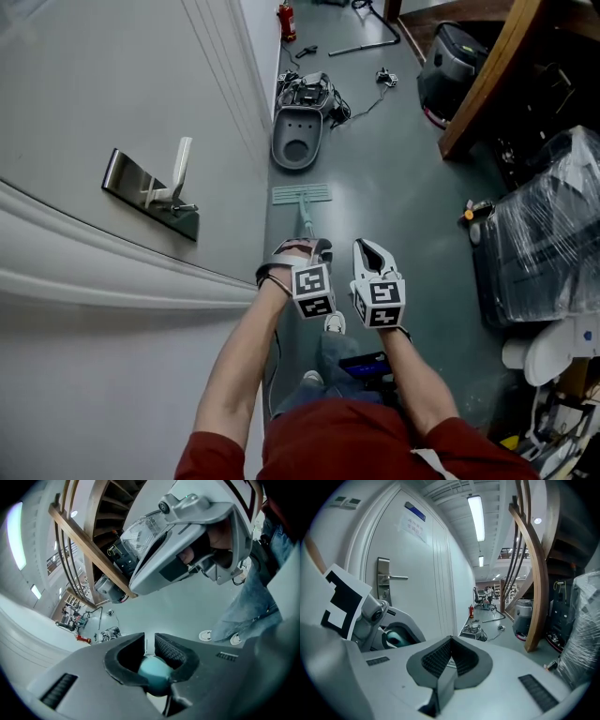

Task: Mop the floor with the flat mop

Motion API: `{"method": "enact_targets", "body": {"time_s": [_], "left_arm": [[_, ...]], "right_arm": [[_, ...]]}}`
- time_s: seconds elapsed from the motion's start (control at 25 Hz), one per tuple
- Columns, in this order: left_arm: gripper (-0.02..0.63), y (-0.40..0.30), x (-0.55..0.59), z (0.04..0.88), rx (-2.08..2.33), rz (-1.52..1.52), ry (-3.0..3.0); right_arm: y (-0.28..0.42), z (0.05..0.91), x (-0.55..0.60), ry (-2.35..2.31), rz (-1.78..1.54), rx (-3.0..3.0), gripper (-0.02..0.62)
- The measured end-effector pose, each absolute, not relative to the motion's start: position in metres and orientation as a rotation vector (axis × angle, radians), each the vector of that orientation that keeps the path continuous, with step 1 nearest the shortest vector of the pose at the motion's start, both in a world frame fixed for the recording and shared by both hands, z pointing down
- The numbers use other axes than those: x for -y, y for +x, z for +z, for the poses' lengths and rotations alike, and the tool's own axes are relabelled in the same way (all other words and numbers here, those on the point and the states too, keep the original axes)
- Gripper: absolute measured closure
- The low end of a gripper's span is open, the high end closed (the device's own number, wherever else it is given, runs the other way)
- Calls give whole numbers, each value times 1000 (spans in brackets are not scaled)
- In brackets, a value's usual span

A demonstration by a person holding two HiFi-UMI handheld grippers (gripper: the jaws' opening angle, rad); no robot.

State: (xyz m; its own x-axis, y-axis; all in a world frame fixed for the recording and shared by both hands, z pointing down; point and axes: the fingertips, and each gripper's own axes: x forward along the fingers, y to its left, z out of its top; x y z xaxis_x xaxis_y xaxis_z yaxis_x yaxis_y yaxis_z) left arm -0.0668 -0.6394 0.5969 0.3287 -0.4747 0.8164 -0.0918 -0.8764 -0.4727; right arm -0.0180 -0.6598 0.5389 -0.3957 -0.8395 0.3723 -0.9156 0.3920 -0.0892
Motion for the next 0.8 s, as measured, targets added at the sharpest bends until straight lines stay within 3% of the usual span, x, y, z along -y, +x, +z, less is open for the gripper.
{"method": "enact_targets", "body": {"time_s": [0.8], "left_arm": [[543, -89, 407, 587, -522, -1526, -2320]], "right_arm": [[-44, 515, 417, 1587, 320, 2349, 578]]}}
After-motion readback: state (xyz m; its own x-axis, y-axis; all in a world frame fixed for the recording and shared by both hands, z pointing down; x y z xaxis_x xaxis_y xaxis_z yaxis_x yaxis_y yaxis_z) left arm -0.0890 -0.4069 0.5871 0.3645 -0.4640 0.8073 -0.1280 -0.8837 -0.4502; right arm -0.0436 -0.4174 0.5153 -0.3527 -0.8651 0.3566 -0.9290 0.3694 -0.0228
